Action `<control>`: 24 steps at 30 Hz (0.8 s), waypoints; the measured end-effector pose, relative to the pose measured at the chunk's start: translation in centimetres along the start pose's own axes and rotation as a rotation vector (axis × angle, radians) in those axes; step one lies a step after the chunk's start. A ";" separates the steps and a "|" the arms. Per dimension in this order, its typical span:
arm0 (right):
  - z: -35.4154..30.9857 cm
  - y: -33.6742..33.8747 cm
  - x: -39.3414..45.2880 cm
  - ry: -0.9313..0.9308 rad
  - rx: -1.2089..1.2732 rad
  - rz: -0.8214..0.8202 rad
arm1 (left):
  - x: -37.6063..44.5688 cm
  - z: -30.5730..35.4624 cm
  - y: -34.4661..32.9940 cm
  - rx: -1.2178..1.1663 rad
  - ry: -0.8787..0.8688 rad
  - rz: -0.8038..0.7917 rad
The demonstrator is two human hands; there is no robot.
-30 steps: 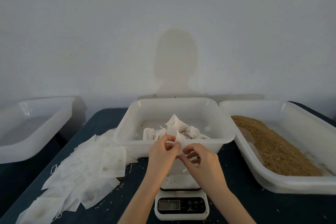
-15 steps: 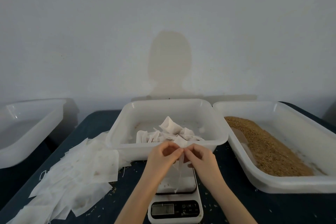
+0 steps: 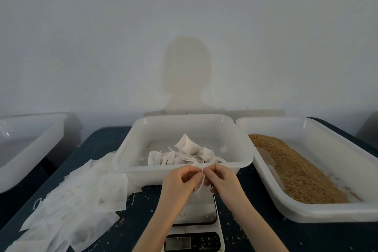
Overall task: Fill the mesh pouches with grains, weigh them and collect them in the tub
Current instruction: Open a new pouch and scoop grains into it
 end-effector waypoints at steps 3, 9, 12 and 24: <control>-0.1 0.2 0.1 -0.012 -0.034 0.010 | 0.0 -0.5 0.0 0.063 0.011 0.056; -0.9 0.5 -0.8 0.152 -0.622 0.248 | 0.0 -0.5 0.5 0.496 -0.135 0.210; -1.1 -0.1 -0.9 0.195 -0.599 0.239 | 0.0 0.0 0.1 0.423 -0.141 0.164; -1.5 -0.5 -1.1 0.335 -0.858 0.088 | 0.0 0.7 0.6 0.754 -0.116 0.122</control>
Point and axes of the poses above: each hand's wrist, its own x-axis towards the middle knuckle, its own y-axis out of the back of the hand, z = x × y, the point moved 2 cm from there along x, towards the middle knuckle, and after that the axes turned 4 degrees about x, right-handed, at the moved point
